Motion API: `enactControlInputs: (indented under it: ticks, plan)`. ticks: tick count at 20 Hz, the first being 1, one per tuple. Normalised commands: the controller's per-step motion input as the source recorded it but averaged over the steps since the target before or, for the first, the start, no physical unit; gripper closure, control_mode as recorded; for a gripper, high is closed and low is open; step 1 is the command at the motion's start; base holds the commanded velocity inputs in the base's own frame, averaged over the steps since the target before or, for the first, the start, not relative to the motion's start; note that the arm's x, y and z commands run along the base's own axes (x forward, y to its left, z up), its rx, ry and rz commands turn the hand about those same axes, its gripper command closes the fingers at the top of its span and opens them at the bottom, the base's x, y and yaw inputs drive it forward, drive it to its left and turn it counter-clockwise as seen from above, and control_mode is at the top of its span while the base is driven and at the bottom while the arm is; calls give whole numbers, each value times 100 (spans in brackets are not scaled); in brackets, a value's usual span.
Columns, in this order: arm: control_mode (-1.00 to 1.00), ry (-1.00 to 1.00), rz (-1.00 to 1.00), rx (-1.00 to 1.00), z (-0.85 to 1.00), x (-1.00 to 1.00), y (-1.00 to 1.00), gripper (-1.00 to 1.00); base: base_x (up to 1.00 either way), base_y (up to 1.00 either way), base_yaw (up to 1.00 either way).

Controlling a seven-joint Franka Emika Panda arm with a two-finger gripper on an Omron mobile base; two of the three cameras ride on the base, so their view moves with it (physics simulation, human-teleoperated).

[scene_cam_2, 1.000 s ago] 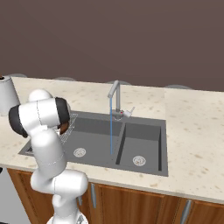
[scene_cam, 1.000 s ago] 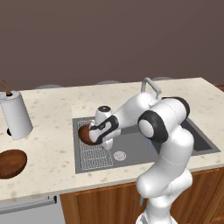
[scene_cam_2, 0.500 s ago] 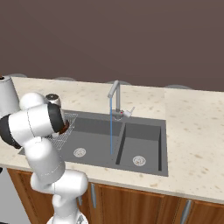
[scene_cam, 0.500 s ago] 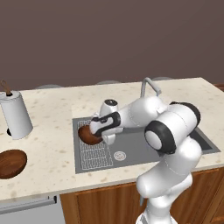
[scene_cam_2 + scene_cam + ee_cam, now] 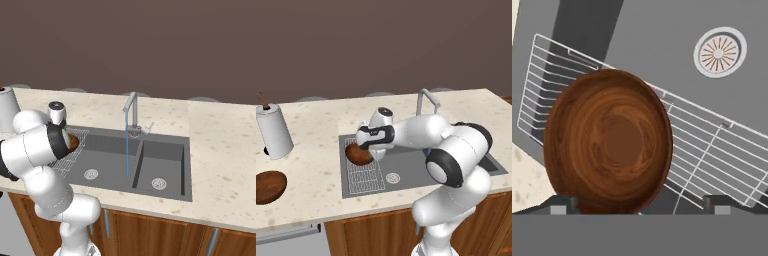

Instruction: Rinse each bowl for a few seconds and place them down in the sink or on the counter.

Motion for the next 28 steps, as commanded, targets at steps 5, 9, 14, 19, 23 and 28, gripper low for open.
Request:
enactControlInputs:
  ticks: [5, 9, 14, 19, 23, 28]
  plan:
    - [-100, -6, 21, 7, 37, 0, 15, -100, 0, 0, 0]
    - [-100, -4, 25, 0, 30, 0, 13, -100, 0, 0, 0]
    - [-100, 0, 30, 0, 24, 0, 19, -100, 0, 0, 0]
    - [-100, -3, 29, -3, 25, -4, 22, -100, 0, 0, 0]
    - [-100, -18, 20, -7, 26, -14, 21, -100, 0, 0, 0]
    - [-100, -23, 14, -8, 21, -16, 28, -100, 0, 0, 0]
